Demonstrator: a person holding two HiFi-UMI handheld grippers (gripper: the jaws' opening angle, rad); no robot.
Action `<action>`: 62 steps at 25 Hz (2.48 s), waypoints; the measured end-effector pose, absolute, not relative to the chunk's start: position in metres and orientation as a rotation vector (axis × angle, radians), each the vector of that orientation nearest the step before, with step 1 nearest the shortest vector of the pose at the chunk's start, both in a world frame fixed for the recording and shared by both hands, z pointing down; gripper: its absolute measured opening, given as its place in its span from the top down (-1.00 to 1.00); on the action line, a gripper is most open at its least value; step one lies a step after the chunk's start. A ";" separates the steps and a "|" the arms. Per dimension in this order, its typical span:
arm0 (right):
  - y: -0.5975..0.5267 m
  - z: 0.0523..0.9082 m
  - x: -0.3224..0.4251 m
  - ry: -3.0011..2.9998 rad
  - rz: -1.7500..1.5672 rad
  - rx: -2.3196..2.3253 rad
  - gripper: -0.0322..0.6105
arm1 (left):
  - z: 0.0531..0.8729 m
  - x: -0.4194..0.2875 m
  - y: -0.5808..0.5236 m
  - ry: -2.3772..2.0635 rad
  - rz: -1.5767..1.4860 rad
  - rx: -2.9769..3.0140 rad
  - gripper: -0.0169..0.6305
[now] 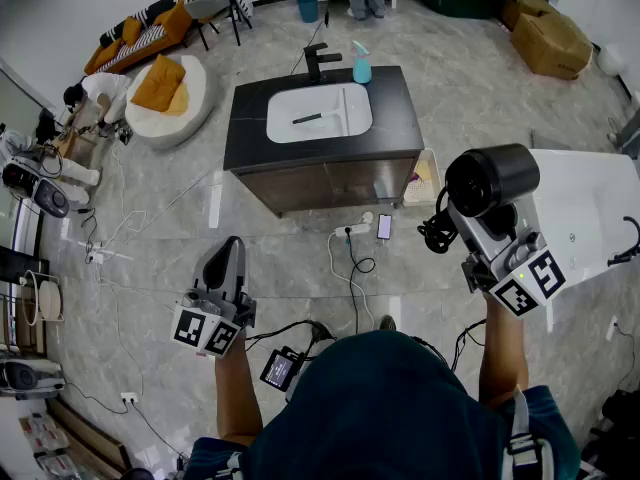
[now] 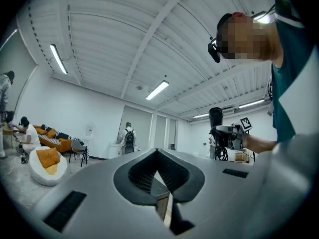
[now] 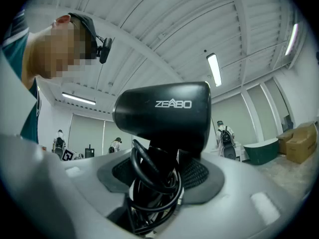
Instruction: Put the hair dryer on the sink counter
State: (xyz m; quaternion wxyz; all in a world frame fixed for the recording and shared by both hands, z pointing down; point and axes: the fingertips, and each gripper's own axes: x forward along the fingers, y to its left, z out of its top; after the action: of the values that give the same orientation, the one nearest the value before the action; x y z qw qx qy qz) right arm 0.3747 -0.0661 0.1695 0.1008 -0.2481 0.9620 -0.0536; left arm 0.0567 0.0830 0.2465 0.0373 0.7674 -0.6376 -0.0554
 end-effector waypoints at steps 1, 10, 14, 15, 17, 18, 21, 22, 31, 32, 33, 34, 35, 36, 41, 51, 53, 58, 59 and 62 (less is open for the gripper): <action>-0.067 0.171 0.376 2.843 -0.159 -0.735 0.13 | 0.248 0.057 0.082 -1.957 -0.170 2.355 0.93; -0.074 0.175 0.384 2.848 -0.162 -0.736 0.13 | 0.251 0.068 0.077 -1.955 -0.166 2.352 0.93; -0.081 0.176 0.388 2.846 -0.160 -0.745 0.13 | 0.250 0.071 0.072 -1.964 -0.155 2.346 0.93; -0.082 0.178 0.389 2.845 -0.162 -0.745 0.13 | 0.251 0.072 0.072 -1.970 -0.153 2.344 0.93; -0.085 0.184 0.392 2.848 -0.163 -0.740 0.13 | 0.257 0.075 0.072 -1.982 -0.148 2.335 0.93; -0.087 0.186 0.394 2.851 -0.165 -0.735 0.13 | 0.258 0.078 0.072 -1.988 -0.144 2.331 0.93; -0.093 0.186 0.401 2.853 -0.194 -0.701 0.13 | 0.256 0.089 0.071 -2.008 -0.131 2.317 0.93; -0.093 0.186 0.402 2.852 -0.208 -0.683 0.13 | 0.256 0.092 0.071 -2.014 -0.126 2.312 0.93; -0.100 0.193 0.402 2.859 -0.185 -0.653 0.13 | 0.261 0.106 0.064 -2.002 -0.073 2.337 0.93; -0.098 0.193 0.399 2.853 -0.180 -0.661 0.13 | 0.261 0.101 0.064 -1.996 -0.071 2.352 0.93; -0.094 0.192 0.395 2.849 -0.171 -0.671 0.13 | 0.260 0.095 0.064 -1.991 -0.071 2.368 0.93; -0.091 0.192 0.389 2.845 -0.159 -0.684 0.13 | 0.259 0.087 0.065 -1.986 -0.070 2.387 0.93; -0.087 0.193 0.382 2.843 -0.147 -0.702 0.13 | 0.259 0.077 0.066 -1.979 -0.065 2.408 0.93; -0.081 0.195 0.373 2.839 -0.137 -0.723 0.13 | 0.259 0.065 0.069 -1.968 -0.058 2.432 0.93; -0.042 0.198 0.309 2.785 -0.113 -0.859 0.13 | 0.258 -0.028 0.088 -1.891 -0.041 2.543 0.93; 0.017 0.179 0.183 2.692 -0.036 -1.086 0.13 | 0.249 -0.215 0.125 -1.845 0.009 2.667 0.93; 0.030 0.174 0.165 2.672 -0.045 -1.133 0.13 | 0.245 -0.239 0.132 -1.815 -0.009 2.690 0.93; 0.064 0.150 0.125 2.630 -0.027 -1.250 0.13 | 0.229 -0.290 0.146 -1.705 -0.075 2.736 0.93; 0.071 0.147 0.119 2.623 -0.029 -1.267 0.13 | 0.228 -0.298 0.148 -1.686 -0.083 2.743 0.93; 0.089 0.140 0.106 2.618 -0.041 -1.310 0.13 | 0.221 -0.313 0.152 -1.638 -0.102 2.763 0.93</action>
State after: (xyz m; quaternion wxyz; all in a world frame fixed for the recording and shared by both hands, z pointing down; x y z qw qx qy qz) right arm 0.1056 0.0891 0.1397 0.1065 -0.4449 0.8891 -0.0140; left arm -0.3125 0.1517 0.2211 -0.0361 0.8592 -0.5093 -0.0317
